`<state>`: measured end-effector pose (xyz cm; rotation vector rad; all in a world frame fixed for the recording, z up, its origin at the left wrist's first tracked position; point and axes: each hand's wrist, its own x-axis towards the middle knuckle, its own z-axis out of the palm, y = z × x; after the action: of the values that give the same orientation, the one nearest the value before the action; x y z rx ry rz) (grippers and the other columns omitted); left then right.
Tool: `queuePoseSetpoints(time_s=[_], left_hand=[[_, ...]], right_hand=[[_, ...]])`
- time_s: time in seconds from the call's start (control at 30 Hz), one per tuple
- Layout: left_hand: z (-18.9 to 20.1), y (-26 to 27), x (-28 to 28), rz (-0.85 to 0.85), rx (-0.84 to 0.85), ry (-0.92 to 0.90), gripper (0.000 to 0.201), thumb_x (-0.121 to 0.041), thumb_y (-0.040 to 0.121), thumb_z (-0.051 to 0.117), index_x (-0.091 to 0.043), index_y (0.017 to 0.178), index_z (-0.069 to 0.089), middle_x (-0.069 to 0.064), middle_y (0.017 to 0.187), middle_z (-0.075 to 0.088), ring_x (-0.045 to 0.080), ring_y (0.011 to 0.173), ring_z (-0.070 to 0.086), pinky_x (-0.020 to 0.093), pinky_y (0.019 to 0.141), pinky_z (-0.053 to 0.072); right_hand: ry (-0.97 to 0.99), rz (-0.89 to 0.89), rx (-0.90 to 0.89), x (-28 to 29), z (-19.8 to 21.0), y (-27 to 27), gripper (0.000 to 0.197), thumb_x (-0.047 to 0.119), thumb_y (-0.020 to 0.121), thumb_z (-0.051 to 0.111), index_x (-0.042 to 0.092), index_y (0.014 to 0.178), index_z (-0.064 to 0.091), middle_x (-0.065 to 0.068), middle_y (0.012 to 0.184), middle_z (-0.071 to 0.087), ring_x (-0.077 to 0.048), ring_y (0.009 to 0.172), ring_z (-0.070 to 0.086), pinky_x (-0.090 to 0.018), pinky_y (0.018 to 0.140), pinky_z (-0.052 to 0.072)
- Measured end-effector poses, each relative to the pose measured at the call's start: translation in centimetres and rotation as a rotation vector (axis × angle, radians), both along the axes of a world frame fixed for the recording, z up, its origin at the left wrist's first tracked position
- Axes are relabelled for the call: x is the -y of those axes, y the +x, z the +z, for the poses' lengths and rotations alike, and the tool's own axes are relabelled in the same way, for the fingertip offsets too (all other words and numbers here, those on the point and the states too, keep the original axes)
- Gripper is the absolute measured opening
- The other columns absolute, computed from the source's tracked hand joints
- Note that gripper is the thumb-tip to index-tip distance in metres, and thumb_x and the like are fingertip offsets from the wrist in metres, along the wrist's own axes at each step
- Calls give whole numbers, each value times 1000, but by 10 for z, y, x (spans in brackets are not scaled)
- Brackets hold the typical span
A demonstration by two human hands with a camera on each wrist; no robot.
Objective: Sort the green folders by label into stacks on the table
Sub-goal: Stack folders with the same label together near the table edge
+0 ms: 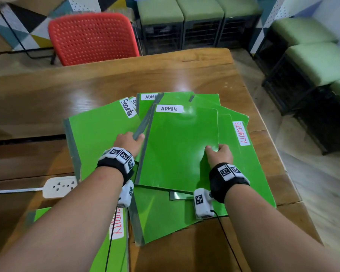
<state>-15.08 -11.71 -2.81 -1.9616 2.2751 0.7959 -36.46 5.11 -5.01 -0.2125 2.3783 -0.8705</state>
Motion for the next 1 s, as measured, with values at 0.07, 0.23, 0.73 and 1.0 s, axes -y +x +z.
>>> queuePoseSetpoints(time_s=[0.07,0.23,0.73,1.0], left_hand=[[3,2,-6,-7,-82,67,49,-47,88,58,-8,118,54,12,106,61,30,87,61,34,70,49],[13,31,-21,160,-538,303,54,-15,88,65,-9,136,40,7,125,59,27,118,55,43,102,42],[18,141,-5,224,153,79,27,-13,86,56,-1,110,60,17,118,63,32,101,60,33,81,47],[13,150,8,487,-322,-111,52,-2,81,57,-26,126,53,5,118,61,21,72,58,31,65,50]], right_hand=[[-5,14,-18,3,2,3,56,32,91,59,5,137,45,-14,137,52,-31,124,51,-37,100,42],[-74,99,30,1,12,13,61,40,89,59,10,139,41,-13,137,50,-30,117,56,-49,96,50],[60,294,-4,-22,18,67,54,31,97,50,12,145,34,-12,146,45,-31,118,57,-43,90,53],[-99,212,37,-18,19,53,53,26,98,48,19,148,31,-9,147,43,-17,89,60,-36,80,53]])
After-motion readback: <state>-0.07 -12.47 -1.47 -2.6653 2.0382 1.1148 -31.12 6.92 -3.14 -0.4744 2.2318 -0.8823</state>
